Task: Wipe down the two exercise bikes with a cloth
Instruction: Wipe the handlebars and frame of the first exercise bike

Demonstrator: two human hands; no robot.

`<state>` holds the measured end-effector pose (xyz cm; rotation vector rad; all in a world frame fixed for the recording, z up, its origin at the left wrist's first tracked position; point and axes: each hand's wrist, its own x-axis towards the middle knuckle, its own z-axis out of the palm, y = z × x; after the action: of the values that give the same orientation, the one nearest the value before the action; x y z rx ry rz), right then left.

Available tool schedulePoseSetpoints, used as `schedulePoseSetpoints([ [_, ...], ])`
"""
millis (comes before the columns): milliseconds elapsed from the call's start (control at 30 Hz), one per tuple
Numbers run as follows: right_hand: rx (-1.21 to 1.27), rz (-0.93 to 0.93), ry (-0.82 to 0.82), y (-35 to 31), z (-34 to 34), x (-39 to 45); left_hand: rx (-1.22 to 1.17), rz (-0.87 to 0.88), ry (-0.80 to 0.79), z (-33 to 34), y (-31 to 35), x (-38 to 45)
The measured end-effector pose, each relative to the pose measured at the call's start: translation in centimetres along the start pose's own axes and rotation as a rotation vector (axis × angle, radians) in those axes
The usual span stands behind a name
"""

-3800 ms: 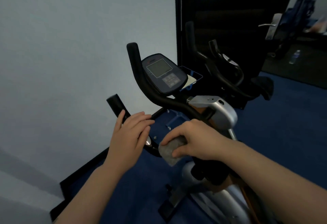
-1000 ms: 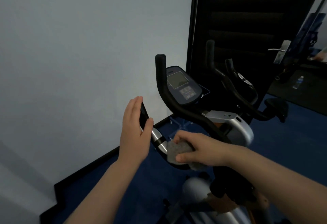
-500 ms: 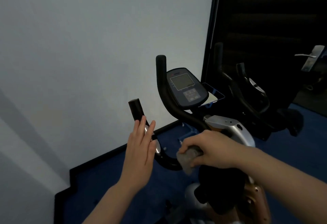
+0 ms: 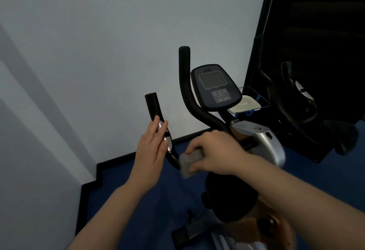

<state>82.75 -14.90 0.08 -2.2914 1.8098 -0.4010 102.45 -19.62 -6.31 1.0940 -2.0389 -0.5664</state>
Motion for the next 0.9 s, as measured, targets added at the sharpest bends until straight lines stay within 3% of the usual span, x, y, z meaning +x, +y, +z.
schedulePoseSetpoints([
  [100,0.065,-0.005,0.080,-1.8,2.1,-0.2,-0.013,-0.022,0.007,-0.1,0.4,0.0],
  [233,0.049,0.036,0.002,0.2,0.5,-0.9,0.033,-0.014,-0.011,-0.3,0.6,-0.3],
  [400,-0.043,-0.006,0.120,-2.3,2.5,-0.2,-0.064,-0.037,0.050,0.8,1.1,-0.6],
  [500,0.014,0.036,0.062,-1.6,1.7,0.0,-0.100,-0.035,0.074,1.0,1.1,-0.8],
  [667,0.089,0.127,0.005,0.7,0.4,-1.5,0.060,-0.042,0.115,0.4,1.3,-0.4],
  [900,0.035,0.156,-0.023,3.0,-2.6,-3.0,-0.089,0.013,0.239,0.2,3.4,0.3],
])
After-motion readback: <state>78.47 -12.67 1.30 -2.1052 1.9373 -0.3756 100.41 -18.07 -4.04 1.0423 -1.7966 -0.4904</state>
